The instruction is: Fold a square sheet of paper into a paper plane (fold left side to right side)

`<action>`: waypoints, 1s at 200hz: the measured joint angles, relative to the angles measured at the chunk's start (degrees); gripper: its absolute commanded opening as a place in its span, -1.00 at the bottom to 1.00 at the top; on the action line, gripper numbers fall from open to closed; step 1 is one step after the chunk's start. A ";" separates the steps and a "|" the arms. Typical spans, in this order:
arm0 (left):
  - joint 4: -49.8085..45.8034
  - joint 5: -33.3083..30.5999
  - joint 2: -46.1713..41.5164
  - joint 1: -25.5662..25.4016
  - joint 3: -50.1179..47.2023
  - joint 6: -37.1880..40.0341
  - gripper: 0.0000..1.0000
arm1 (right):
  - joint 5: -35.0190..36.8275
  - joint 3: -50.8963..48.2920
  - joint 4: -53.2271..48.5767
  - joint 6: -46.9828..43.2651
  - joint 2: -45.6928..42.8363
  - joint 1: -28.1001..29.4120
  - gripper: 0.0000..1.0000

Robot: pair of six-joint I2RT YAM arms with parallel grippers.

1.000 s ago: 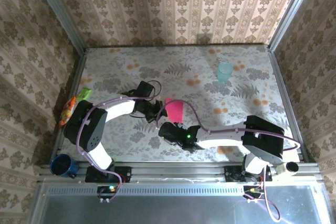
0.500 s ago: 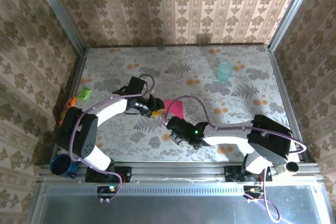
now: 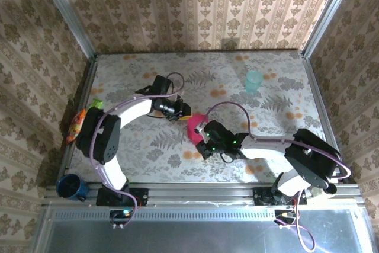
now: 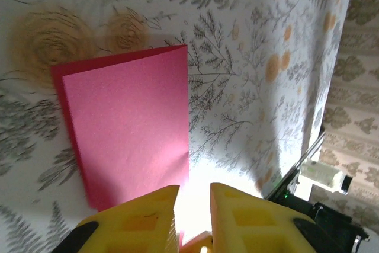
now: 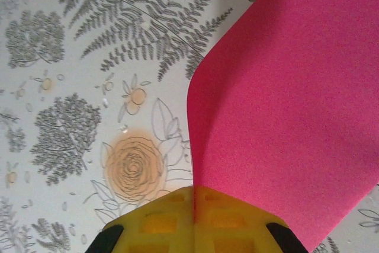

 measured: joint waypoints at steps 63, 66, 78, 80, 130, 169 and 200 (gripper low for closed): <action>-4.20 -0.83 11.47 -3.65 6.64 5.66 -0.75 | -2.80 0.02 0.66 1.70 1.51 -0.98 -1.00; -4.26 -0.98 11.78 -3.67 6.71 5.84 -0.75 | -2.82 0.02 0.66 1.70 1.60 -1.03 -1.00; -4.72 -1.53 12.59 -3.91 6.75 6.34 -0.77 | -3.15 0.02 0.63 1.92 1.84 -1.29 -1.00; -4.85 -1.64 12.70 -3.96 6.75 6.45 -0.77 | -3.19 0.02 0.63 1.92 1.86 -1.36 -1.00; -6.86 -4.70 13.97 -4.04 6.73 8.33 -0.82 | -5.35 0.09 0.63 3.78 2.82 -2.62 -1.00; -7.15 -5.35 13.97 -4.04 6.73 9.64 -0.87 | -6.80 0.24 0.39 5.92 2.97 -4.52 -1.00; -7.23 -5.66 13.97 -4.11 6.80 10.29 -0.88 | -7.23 1.66 -1.40 7.10 3.26 -6.27 -1.00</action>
